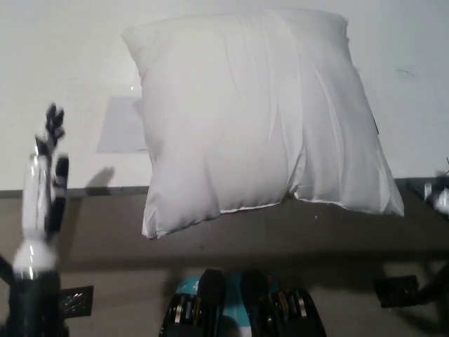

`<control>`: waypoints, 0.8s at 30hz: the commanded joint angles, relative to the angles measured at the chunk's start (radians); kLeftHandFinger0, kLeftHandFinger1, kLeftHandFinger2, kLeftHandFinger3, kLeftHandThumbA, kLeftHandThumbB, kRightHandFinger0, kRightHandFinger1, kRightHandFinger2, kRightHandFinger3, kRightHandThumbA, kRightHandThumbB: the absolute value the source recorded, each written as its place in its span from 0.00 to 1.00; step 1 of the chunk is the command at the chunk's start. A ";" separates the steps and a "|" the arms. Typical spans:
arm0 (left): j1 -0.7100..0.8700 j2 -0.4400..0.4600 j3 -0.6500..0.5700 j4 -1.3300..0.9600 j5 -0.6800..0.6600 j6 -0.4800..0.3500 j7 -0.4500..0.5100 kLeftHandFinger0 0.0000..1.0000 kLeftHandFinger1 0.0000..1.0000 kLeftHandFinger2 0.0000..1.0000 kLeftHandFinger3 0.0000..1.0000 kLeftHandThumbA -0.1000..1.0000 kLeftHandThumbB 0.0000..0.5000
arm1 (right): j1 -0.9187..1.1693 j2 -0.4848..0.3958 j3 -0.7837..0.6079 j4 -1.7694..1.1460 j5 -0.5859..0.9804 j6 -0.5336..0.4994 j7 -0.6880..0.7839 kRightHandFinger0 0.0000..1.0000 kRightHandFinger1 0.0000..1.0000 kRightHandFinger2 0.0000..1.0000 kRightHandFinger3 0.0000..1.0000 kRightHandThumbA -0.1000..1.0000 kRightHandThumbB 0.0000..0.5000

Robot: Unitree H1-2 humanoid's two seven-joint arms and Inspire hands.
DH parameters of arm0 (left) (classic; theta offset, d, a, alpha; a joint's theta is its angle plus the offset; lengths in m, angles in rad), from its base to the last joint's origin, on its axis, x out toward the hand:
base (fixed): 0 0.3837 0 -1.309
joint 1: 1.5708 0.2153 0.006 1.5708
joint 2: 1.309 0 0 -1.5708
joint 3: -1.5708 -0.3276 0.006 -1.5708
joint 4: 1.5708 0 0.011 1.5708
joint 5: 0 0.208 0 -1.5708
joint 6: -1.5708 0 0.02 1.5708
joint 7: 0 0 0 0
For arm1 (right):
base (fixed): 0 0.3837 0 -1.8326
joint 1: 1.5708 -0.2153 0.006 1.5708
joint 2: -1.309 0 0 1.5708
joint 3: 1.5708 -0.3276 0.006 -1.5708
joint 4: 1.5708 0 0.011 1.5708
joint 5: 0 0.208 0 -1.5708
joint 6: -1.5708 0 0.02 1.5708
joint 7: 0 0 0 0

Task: The robot uses both hands to lift the pillow and then drops it on the table

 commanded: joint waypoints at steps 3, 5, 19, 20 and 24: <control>0.145 -0.049 -0.006 -0.043 -0.028 -0.125 -0.013 1.00 1.00 1.00 1.00 1.00 0.49 | 0.191 0.076 -0.026 0.058 -0.095 -0.309 -0.099 1.00 1.00 1.00 1.00 1.00 0.66; 0.165 -0.062 -0.005 -0.023 -0.029 -0.134 -0.009 1.00 1.00 1.00 1.00 1.00 0.53 | 0.221 0.101 -0.016 0.102 -0.102 -0.333 -0.107 1.00 1.00 1.00 1.00 1.00 0.67; 0.261 -0.088 -0.027 0.123 -0.109 -0.137 -0.062 1.00 1.00 1.00 1.00 1.00 0.38 | 0.324 0.136 0.050 0.381 -0.213 -0.483 -0.188 1.00 1.00 1.00 1.00 1.00 0.34; 0.256 -0.091 -0.024 0.129 -0.108 -0.137 -0.059 1.00 1.00 1.00 1.00 1.00 0.32 | 0.316 0.131 0.053 0.395 -0.217 -0.483 -0.191 1.00 1.00 1.00 1.00 1.00 0.33; 0.237 -0.085 -0.021 0.153 -0.118 -0.137 -0.069 1.00 1.00 1.00 1.00 1.00 0.34 | 0.299 0.123 0.072 0.418 -0.190 -0.483 -0.197 1.00 1.00 1.00 1.00 1.00 0.31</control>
